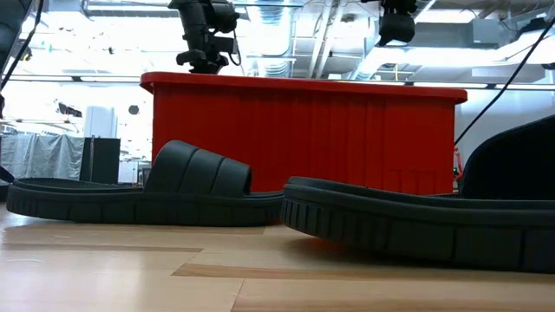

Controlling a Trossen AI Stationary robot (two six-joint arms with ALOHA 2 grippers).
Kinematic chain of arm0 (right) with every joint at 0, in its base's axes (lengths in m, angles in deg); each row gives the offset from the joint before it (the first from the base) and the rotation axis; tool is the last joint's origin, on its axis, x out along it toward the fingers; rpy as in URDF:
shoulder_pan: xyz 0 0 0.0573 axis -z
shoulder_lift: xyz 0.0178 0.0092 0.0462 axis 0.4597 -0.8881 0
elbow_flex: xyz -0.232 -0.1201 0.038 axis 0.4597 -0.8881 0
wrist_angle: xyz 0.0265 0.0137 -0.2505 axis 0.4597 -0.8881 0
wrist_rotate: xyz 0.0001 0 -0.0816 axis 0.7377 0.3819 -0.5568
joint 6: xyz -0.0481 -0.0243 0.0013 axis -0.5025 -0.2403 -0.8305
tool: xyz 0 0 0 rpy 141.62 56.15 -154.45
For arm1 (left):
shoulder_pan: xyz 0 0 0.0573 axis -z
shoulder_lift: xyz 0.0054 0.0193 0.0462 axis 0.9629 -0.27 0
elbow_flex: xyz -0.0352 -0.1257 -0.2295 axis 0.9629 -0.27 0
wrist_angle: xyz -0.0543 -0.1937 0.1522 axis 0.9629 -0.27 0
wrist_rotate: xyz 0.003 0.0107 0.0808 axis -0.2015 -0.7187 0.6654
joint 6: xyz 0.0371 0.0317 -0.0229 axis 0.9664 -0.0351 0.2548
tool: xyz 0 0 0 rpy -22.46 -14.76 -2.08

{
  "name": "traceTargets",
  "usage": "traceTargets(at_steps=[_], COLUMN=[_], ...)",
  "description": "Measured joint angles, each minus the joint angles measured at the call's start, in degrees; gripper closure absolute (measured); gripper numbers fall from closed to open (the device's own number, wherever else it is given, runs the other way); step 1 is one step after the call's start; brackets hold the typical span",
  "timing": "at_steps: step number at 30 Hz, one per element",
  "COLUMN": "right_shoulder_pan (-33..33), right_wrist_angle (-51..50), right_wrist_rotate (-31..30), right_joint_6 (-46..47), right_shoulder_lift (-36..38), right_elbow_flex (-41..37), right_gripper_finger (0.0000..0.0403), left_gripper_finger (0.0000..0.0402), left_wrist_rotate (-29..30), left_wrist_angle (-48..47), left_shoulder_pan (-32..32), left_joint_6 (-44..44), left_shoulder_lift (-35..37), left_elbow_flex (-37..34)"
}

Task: Pick and place slides into bin
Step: Put the top right black slide into the red bin

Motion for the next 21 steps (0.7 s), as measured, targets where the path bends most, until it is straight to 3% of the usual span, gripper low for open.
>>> traceTargets(at_steps=[21], right_shoulder_pan=[0.0], right_wrist_angle=[0.0], right_wrist_rotate=[0.0], right_joint_6=[0.0], right_shoulder_lift=[0.0], right_elbow_flex=[0.0], right_gripper_finger=[0.0229], left_gripper_finger=[0.0358], left_wrist_rotate=[0.3], left_wrist_angle=[0.1], left_shoulder_pan=[0.0], left_joint_6=[-0.8], left_shoulder_lift=[0.0], left_elbow_flex=[0.0])
